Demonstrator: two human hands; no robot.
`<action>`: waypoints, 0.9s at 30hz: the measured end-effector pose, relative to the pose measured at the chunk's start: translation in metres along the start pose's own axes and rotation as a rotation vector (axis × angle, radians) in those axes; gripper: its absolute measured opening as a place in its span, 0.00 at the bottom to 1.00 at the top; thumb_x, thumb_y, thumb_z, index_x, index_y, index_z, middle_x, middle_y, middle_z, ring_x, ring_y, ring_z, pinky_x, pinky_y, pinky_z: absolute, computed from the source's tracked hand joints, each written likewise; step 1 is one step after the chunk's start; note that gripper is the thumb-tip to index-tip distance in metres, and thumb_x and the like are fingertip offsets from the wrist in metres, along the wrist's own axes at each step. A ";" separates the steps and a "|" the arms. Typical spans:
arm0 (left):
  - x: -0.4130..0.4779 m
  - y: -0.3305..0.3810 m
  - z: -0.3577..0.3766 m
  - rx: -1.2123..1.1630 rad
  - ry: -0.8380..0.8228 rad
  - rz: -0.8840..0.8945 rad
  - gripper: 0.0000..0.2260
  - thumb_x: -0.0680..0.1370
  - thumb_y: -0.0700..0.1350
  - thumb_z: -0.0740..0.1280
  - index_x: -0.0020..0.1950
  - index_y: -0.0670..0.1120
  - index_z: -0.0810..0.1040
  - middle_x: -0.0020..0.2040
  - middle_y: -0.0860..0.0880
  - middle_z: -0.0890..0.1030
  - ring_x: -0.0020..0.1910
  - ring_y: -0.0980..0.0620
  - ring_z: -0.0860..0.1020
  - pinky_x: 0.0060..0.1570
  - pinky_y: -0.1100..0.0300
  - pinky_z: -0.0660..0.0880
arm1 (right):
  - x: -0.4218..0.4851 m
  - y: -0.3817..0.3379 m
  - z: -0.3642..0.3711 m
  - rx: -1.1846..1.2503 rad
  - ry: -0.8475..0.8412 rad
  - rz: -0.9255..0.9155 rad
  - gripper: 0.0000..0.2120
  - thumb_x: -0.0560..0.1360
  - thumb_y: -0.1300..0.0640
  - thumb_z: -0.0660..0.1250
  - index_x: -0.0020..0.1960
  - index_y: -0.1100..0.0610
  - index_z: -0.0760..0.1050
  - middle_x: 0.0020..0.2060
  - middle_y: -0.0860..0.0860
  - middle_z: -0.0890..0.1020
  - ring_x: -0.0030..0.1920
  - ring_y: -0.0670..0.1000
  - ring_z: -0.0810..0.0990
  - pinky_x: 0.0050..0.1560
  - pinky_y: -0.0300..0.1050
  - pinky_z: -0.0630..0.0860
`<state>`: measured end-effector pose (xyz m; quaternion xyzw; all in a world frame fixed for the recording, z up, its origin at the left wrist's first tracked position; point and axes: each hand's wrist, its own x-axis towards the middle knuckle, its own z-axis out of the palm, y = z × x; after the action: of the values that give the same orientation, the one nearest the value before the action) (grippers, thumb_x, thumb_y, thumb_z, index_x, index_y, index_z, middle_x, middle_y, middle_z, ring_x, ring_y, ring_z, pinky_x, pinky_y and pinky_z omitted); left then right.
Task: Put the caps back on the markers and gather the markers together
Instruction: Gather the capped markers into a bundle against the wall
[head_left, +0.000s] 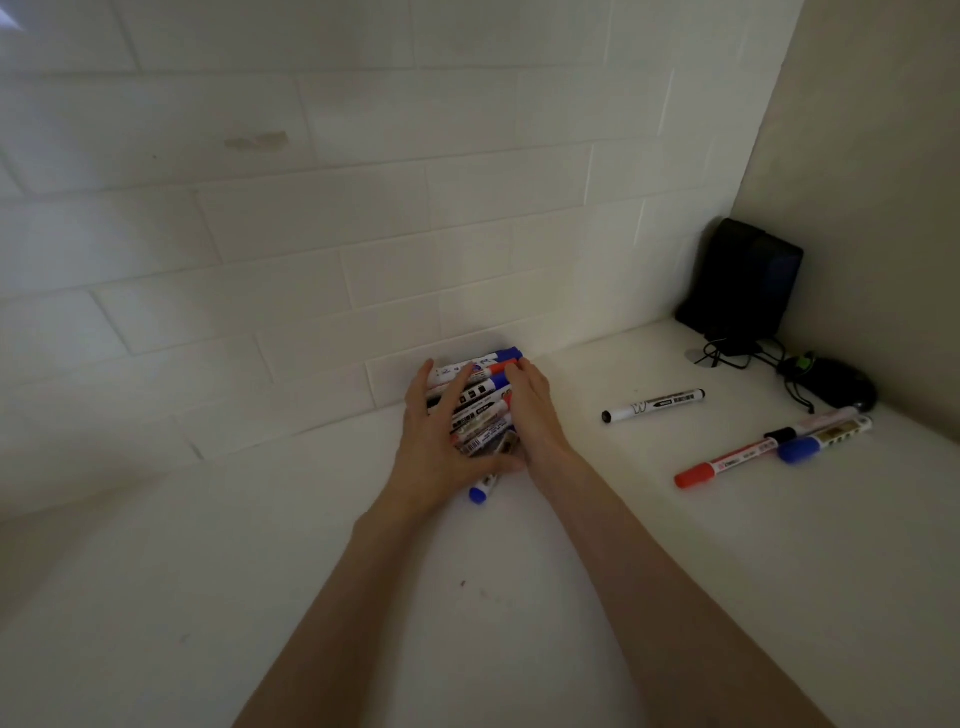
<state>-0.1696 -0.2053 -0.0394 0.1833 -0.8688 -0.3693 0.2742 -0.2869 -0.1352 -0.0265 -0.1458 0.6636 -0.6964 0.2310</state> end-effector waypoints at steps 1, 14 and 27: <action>-0.001 0.000 0.002 0.048 0.006 0.013 0.54 0.54 0.73 0.74 0.77 0.64 0.57 0.77 0.63 0.40 0.78 0.50 0.56 0.74 0.46 0.63 | -0.001 0.000 -0.002 0.024 -0.012 -0.001 0.25 0.79 0.42 0.57 0.74 0.48 0.63 0.71 0.51 0.70 0.64 0.52 0.77 0.64 0.55 0.76; 0.010 -0.022 -0.009 0.077 0.059 0.026 0.47 0.58 0.57 0.83 0.74 0.59 0.67 0.79 0.56 0.57 0.75 0.60 0.61 0.71 0.61 0.64 | -0.004 0.008 -0.020 -0.231 -0.042 -0.267 0.22 0.81 0.57 0.64 0.74 0.54 0.66 0.69 0.53 0.69 0.63 0.48 0.74 0.55 0.32 0.76; 0.008 -0.006 0.007 0.046 0.190 -0.003 0.43 0.58 0.64 0.79 0.71 0.57 0.72 0.79 0.57 0.53 0.67 0.56 0.72 0.63 0.63 0.71 | 0.006 -0.002 -0.007 -0.388 0.033 -0.397 0.23 0.82 0.53 0.63 0.75 0.58 0.64 0.66 0.53 0.66 0.59 0.49 0.75 0.58 0.34 0.73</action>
<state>-0.1797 -0.2093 -0.0451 0.2252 -0.8467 -0.3308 0.3507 -0.2961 -0.1322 -0.0257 -0.3031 0.7466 -0.5903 0.0470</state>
